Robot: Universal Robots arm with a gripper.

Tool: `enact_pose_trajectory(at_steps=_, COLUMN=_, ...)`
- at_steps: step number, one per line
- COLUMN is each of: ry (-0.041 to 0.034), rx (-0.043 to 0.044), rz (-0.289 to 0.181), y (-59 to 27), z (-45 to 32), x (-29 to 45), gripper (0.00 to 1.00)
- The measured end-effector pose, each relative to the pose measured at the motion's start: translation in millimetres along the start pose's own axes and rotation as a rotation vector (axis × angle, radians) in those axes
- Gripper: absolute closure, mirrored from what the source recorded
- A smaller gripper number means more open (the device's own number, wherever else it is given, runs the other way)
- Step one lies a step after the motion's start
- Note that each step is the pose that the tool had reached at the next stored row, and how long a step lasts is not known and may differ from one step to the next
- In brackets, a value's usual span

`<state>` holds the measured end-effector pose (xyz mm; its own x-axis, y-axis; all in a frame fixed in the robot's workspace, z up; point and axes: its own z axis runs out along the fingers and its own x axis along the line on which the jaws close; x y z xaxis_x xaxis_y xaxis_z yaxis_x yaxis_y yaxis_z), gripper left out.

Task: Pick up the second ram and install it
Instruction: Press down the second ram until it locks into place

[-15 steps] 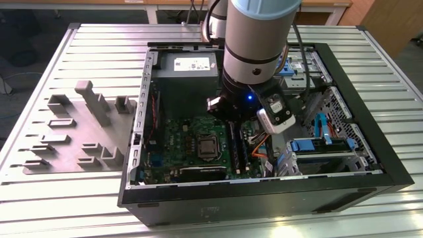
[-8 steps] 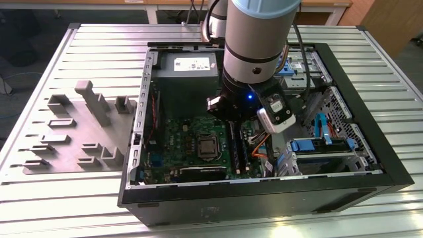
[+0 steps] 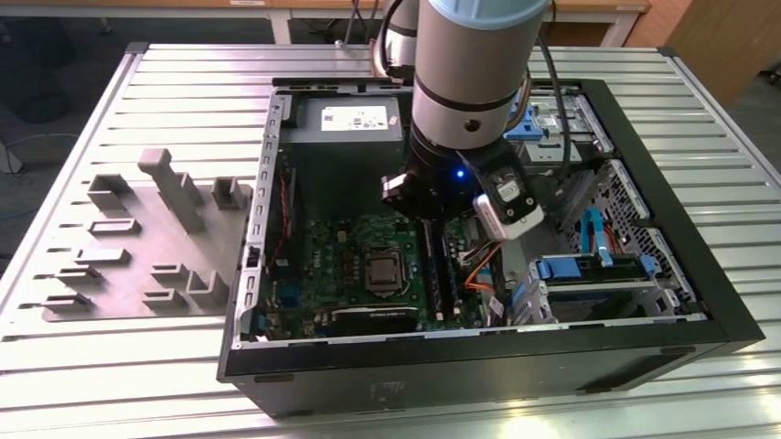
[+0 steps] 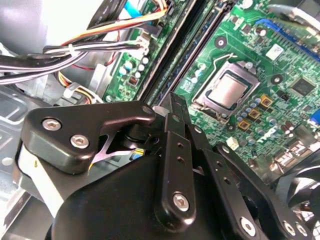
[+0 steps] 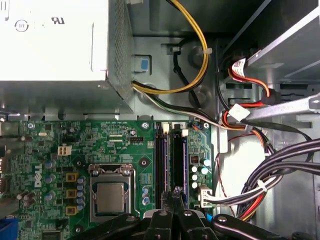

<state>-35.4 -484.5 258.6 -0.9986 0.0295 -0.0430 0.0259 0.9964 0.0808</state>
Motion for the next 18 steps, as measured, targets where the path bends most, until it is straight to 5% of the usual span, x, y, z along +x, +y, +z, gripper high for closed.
enact_pose_trajectory(at_steps=18, ry=0.0001, rx=-0.0021, rz=0.0, y=17.7, z=10.5, x=0.9, gripper=0.89)
